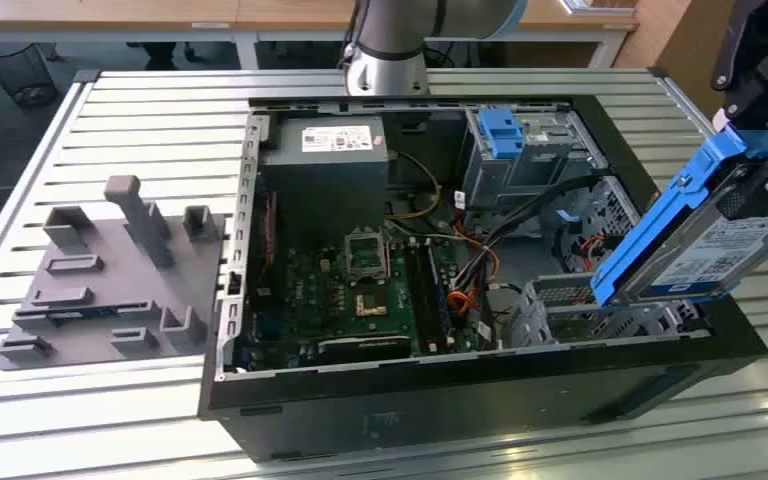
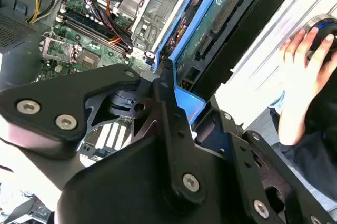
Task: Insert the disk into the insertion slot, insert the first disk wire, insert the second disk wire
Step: 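Insert the disk into the insertion slot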
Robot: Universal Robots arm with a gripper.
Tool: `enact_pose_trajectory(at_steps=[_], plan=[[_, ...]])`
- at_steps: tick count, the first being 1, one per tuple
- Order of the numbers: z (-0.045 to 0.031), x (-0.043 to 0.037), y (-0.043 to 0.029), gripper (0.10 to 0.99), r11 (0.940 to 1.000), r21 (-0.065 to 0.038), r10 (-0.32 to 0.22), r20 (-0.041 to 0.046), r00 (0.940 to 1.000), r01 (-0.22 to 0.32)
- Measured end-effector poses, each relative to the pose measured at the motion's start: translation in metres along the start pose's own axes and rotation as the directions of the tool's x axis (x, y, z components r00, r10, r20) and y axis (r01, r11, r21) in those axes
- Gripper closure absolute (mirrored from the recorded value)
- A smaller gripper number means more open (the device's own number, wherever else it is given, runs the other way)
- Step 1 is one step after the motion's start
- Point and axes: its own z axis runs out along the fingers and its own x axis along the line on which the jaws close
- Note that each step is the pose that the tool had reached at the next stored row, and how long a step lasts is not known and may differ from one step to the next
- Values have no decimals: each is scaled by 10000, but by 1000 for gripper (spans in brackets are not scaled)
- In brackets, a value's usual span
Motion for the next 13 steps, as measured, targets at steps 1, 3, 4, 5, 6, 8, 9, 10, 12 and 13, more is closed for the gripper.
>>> enact_pose_trajectory(at_steps=[1,3,4,5,6,8,9,10,12,13], plan=[[0,0,0,722,10000,0,0,0,10000,0],[0,0,0,722,10000,0,0,0,10000,0],[0,0,0,722,10000,0,0,0,10000,0],[0,0,0,722,10000,0,0,0,10000,0],[0,0,0,722,10000,3,0,-1,10000,0],[3,0,3,722,10000,21,1,0,10000,-1],[5,0,5,722,10000,33,1,2,10000,-1],[7,0,9,722,10000,52,1,2,10000,-1],[10,0,21,722,10000,92,1,1,10000,-1],[11,-2,27,722,9999,102,1,0,10000,-1]])
